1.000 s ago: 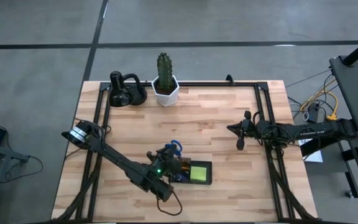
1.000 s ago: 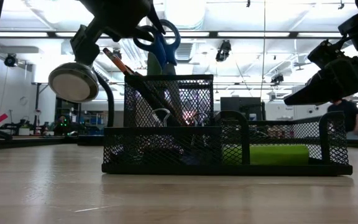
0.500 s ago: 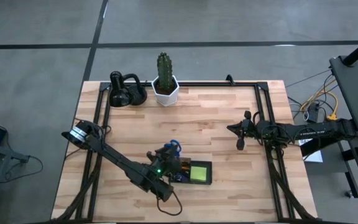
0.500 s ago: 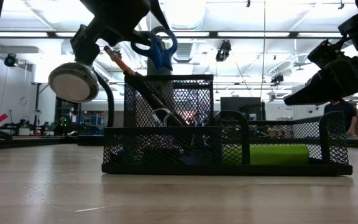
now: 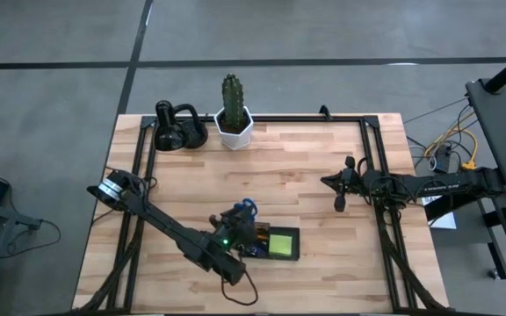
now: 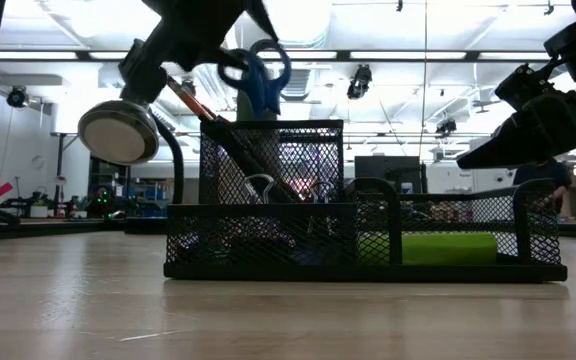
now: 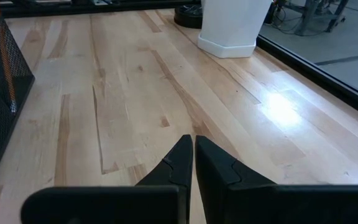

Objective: Pick and place office supplies into organizer
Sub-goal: Put the blue scissor into the desk organizer, then return to Home Position

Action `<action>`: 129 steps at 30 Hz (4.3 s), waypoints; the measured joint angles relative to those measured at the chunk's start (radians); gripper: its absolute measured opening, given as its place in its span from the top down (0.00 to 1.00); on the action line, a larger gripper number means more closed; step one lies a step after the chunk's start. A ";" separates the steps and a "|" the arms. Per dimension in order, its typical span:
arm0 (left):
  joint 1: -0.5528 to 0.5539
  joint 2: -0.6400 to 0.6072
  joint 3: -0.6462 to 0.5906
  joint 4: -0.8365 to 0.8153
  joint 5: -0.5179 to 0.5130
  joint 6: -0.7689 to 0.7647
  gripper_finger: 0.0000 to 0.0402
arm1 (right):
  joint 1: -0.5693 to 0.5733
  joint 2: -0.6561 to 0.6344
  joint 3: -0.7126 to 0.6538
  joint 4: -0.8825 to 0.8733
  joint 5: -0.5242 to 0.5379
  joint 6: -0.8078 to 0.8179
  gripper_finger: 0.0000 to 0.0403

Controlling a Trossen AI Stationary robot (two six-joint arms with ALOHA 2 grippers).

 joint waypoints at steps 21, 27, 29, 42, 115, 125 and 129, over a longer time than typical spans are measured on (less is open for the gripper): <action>-0.009 -0.011 0.001 0.131 0.038 -0.108 0.61 | 0.000 0.000 0.000 0.000 0.000 -0.001 0.98; -0.010 -0.011 0.001 0.187 0.038 -0.108 0.61 | 0.000 0.000 0.000 0.000 0.000 -0.001 0.98; -0.010 -0.011 0.001 0.220 0.038 -0.110 0.61 | 0.000 0.000 0.000 0.000 0.000 0.001 0.98; -0.015 -0.009 0.000 0.295 0.041 -0.109 0.61 | 0.000 0.000 0.000 0.000 0.000 -0.001 0.98; -0.072 -0.098 0.039 0.234 0.246 -0.959 0.64 | 0.000 0.000 0.000 0.000 0.000 -0.001 0.98; 0.006 -0.329 -0.164 0.483 0.726 -0.984 0.95 | 0.000 0.000 0.000 0.005 0.000 0.021 0.98; 0.081 -0.394 -0.310 0.858 0.912 -0.808 0.98 | 0.000 0.000 0.000 0.001 0.001 0.033 0.98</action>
